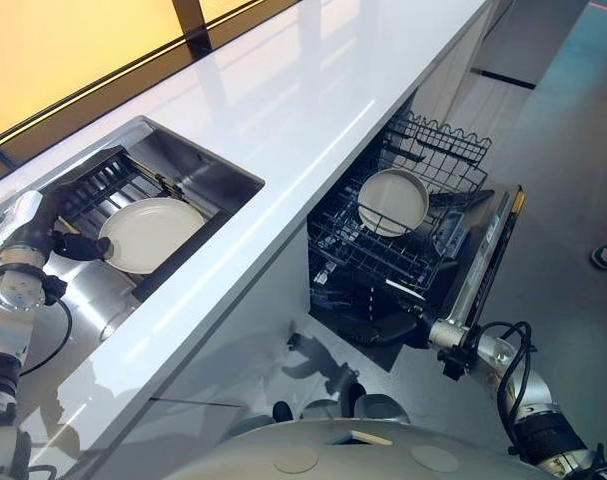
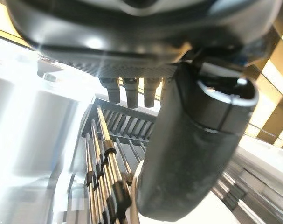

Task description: Pick up plates and place into dishwasher.

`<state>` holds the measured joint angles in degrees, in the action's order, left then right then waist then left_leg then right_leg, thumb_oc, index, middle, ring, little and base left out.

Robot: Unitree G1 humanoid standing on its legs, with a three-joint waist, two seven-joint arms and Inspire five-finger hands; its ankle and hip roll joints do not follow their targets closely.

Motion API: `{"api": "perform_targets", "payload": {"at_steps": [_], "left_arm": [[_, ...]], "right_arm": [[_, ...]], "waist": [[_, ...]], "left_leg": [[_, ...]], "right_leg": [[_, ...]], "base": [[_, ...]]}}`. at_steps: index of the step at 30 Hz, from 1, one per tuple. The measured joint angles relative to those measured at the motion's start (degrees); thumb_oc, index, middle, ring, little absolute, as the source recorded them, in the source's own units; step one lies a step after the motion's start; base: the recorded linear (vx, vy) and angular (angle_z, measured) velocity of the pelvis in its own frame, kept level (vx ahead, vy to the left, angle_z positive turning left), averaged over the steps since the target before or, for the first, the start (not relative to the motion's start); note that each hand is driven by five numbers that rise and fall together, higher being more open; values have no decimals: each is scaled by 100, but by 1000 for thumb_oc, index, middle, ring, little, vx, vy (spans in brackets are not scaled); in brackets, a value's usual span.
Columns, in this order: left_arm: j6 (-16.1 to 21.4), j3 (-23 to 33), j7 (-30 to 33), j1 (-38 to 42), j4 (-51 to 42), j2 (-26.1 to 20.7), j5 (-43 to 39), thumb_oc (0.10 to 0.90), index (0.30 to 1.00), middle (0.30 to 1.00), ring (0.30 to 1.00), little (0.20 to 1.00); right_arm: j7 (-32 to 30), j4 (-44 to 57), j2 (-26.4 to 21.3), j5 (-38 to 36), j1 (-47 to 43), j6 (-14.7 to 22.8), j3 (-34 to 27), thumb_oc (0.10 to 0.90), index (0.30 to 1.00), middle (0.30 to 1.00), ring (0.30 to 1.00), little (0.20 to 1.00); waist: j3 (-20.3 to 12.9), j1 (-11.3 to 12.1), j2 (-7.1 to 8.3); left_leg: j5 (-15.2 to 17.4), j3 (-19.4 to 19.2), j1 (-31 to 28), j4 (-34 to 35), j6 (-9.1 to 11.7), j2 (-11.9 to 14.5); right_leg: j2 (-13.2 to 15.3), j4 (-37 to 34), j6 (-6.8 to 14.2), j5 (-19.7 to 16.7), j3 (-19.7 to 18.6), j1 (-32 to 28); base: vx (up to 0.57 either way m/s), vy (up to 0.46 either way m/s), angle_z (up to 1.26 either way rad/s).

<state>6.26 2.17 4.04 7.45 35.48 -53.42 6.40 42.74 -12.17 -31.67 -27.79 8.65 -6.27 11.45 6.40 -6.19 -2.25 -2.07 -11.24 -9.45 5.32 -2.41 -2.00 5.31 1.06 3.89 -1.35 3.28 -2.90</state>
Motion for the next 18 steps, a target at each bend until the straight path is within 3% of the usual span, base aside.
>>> {"api": "perform_targets", "payload": {"at_steps": [4, 10, 18], "left_arm": [[-15, -9, 45, 181, 124, -3, -22, 800, 900, 900, 900, 900], [-350, -66, -188, 465, 247, -108, -30, 800, 900, 900, 900, 900], [-351, -203, -342, 548, 314, -211, -220, 800, 900, 900, 900, 900]], "right_arm": [[-116, -2, -24, 260, 57, 7, 111, 800, 900, 900, 900, 900], [-402, 3, -77, 434, 83, 12, 259, 800, 900, 900, 900, 900], [-722, 1, -83, 547, 266, 13, 245, 800, 900, 900, 900, 900]], "waist": [[54, 48, -52], [263, -19, -112], [364, -49, -183]], "left_leg": [[5, -92, 1, -19, -25, -18], [4, -103, -15, -19, -26, -25], [4, -134, 0, -20, -27, -26]], "right_leg": [[13, 66, 19, 9, -90, 66], [17, 103, 22, 11, -91, 77], [18, 126, 22, 11, -99, 122]], "base": [[54, 53, -11], [67, 49, -1], [39, 23, -2]]}}
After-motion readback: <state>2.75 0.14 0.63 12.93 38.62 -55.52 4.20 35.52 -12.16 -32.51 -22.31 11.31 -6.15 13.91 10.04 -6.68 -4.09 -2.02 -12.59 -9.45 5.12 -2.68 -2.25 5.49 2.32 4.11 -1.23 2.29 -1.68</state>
